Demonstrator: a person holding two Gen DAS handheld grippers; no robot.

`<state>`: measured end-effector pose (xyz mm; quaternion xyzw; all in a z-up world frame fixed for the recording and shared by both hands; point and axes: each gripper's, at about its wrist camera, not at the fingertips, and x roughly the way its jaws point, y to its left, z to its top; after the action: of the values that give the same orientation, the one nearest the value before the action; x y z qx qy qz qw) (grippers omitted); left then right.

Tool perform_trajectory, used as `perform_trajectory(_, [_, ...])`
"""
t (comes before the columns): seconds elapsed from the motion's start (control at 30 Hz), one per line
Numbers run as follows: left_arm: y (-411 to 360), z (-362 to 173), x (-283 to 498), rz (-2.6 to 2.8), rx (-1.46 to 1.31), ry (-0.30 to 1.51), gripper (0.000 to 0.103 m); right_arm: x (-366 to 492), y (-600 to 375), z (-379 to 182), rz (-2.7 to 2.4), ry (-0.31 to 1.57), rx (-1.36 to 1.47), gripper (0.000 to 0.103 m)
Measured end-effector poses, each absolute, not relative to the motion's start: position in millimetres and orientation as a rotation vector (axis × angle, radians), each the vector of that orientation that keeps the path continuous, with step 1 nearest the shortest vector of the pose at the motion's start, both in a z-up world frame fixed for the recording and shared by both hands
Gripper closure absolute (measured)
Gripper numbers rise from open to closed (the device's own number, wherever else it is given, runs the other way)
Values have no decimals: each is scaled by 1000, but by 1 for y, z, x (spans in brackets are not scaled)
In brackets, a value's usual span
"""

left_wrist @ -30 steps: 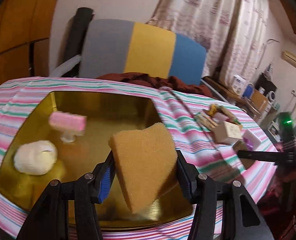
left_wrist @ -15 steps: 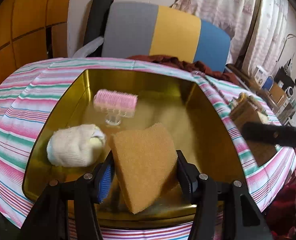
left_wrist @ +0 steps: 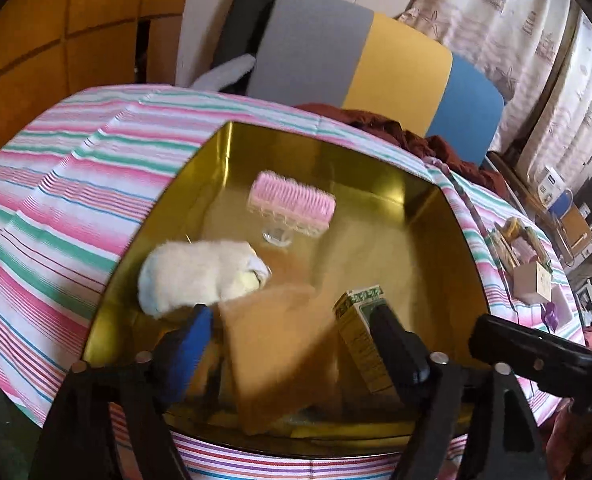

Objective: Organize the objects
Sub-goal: 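Lower the sponge and green box into the gold tray and open both tools, then move both tools back to the pile and grasp the purple sachet with the right tool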

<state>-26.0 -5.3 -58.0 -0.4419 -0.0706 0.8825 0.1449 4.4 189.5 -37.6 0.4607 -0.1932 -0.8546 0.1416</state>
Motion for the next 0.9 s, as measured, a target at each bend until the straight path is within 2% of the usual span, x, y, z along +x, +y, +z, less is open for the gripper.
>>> perform_trajectory(0.17, [-10, -43, -21, 2622, -1203, -218, 19, 11, 199, -31, -2489, -593, 1303, 31])
perform_trajectory(0.47, [-1, -27, -12, 2592, -1110, -287, 19, 26, 225, -18, -2602, -594, 1253, 19])
perform_trajectory(0.77, [46, -31, 7, 2463, -1093, -199, 19, 43, 281, -22, -2689, -700, 1288, 18])
perform_trajectory(0.9, [68, -31, 19, 2393, -1066, -153, 19, 48, 302, -23, -2732, -681, 1315, 17])
